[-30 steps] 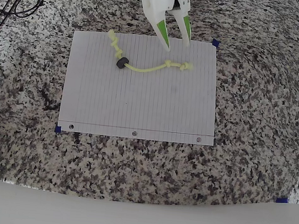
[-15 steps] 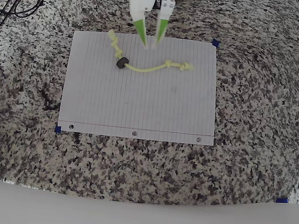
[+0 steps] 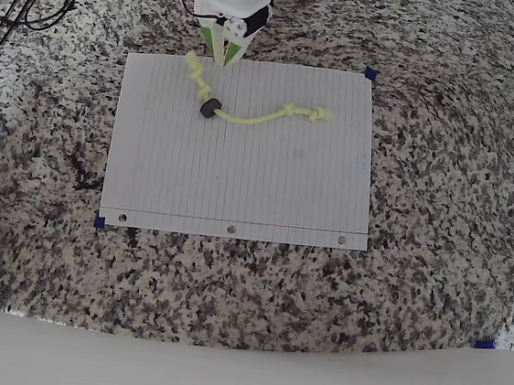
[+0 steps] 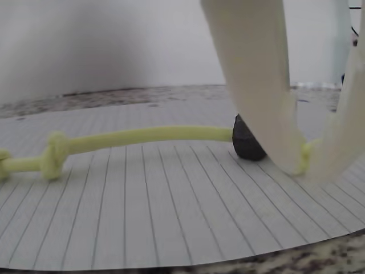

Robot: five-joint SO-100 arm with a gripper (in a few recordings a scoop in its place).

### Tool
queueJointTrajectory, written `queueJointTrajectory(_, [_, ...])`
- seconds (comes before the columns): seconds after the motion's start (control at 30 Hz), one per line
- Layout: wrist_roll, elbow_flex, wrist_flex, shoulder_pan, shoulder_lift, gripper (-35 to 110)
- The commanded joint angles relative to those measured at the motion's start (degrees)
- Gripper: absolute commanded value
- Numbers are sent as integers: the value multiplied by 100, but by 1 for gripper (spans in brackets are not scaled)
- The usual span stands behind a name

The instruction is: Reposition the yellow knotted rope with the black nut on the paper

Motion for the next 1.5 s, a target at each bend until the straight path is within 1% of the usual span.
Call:
queueJointTrajectory(0.0, [-316, -237, -264, 343, -229, 0])
queueJointTrajectory(0.2, [-501, -237, -545, 431, -220, 0])
queueJointTrajectory(0.37, [-879, -281, -1143, 686, -114, 0])
queueJointTrajectory(0.53, [-1116, -272, -1266, 694, 176, 0])
queueJointTrajectory(0.67, [-1037, -193, -598, 448, 738, 0])
queueJointTrajectory(1.0, [-1160, 527, 1415, -404, 3190, 0])
queueJointTrajectory(1.03, [-1310, 589, 1468, -422, 3278, 0])
queueJointTrajectory(1.13, [-2320, 633, 1477, -404, 3472, 0])
queueJointTrajectory(1.23, [-2382, 738, 1564, -448, 3937, 0])
queueJointTrajectory(1.33, [-2373, 844, 1345, -413, 4245, 0])
queueJointTrajectory(1.47, [-2865, 888, 1600, -501, 4570, 0])
